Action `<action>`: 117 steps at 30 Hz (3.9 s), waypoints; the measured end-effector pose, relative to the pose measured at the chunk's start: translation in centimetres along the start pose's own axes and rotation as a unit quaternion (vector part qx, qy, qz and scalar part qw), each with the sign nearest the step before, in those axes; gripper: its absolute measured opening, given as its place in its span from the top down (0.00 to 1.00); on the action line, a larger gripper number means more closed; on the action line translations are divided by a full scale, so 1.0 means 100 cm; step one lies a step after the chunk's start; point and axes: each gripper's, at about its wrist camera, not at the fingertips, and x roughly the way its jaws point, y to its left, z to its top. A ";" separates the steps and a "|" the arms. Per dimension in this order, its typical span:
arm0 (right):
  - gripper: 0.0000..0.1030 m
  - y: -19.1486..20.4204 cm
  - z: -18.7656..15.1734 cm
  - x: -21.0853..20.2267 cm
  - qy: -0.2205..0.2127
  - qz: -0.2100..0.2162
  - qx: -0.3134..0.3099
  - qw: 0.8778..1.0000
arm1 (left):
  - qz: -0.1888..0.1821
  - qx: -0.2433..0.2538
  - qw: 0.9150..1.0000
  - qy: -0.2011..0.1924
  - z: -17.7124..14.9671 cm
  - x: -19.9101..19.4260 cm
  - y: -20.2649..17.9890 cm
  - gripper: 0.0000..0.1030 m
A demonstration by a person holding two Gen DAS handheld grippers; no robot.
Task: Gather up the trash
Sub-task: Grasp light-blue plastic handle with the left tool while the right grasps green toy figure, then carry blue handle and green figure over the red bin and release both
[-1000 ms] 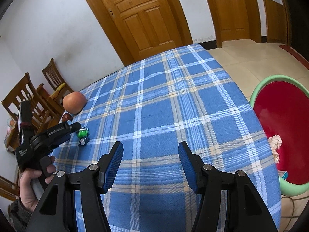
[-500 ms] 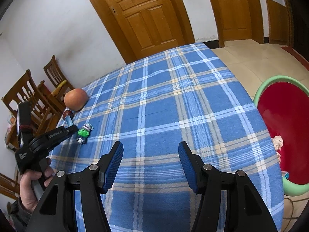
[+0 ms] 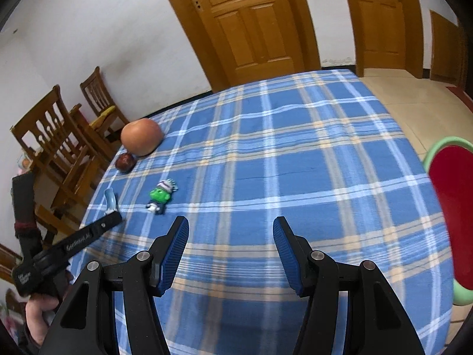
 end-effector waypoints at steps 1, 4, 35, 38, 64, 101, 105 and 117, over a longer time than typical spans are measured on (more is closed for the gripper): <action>0.41 0.004 0.000 0.003 0.002 0.001 -0.002 1.000 | 0.001 0.001 1.000 0.000 -0.001 -0.001 0.002 0.74; 0.41 0.019 0.000 0.018 0.014 0.008 -0.008 1.000 | 0.003 0.000 1.000 0.000 -0.003 -0.003 0.008 0.75; 0.82 0.093 0.008 0.084 0.026 0.004 -0.085 0.996 | -0.004 -0.004 1.000 -0.007 -0.008 -0.011 0.020 0.75; 0.82 0.085 0.007 0.077 0.027 0.013 -0.075 0.997 | -0.008 -0.002 1.000 -0.010 -0.009 -0.014 0.016 0.75; 0.82 -0.005 -0.010 -0.044 -0.046 0.036 0.007 0.998 | -0.097 0.068 0.993 -0.019 -0.020 -0.056 -0.071 0.85; 0.82 -0.203 -0.040 -0.157 -0.131 -0.076 0.164 0.975 | -0.221 0.263 0.939 0.003 -0.049 -0.066 -0.313 0.85; 0.82 -0.223 -0.044 -0.160 -0.130 -0.088 0.182 0.971 | -0.233 0.286 0.929 0.016 -0.059 -0.056 -0.346 0.86; 0.77 -0.259 -0.056 -0.165 -0.122 -0.123 0.206 0.963 | -0.245 0.314 0.916 0.050 -0.085 -0.028 -0.389 0.85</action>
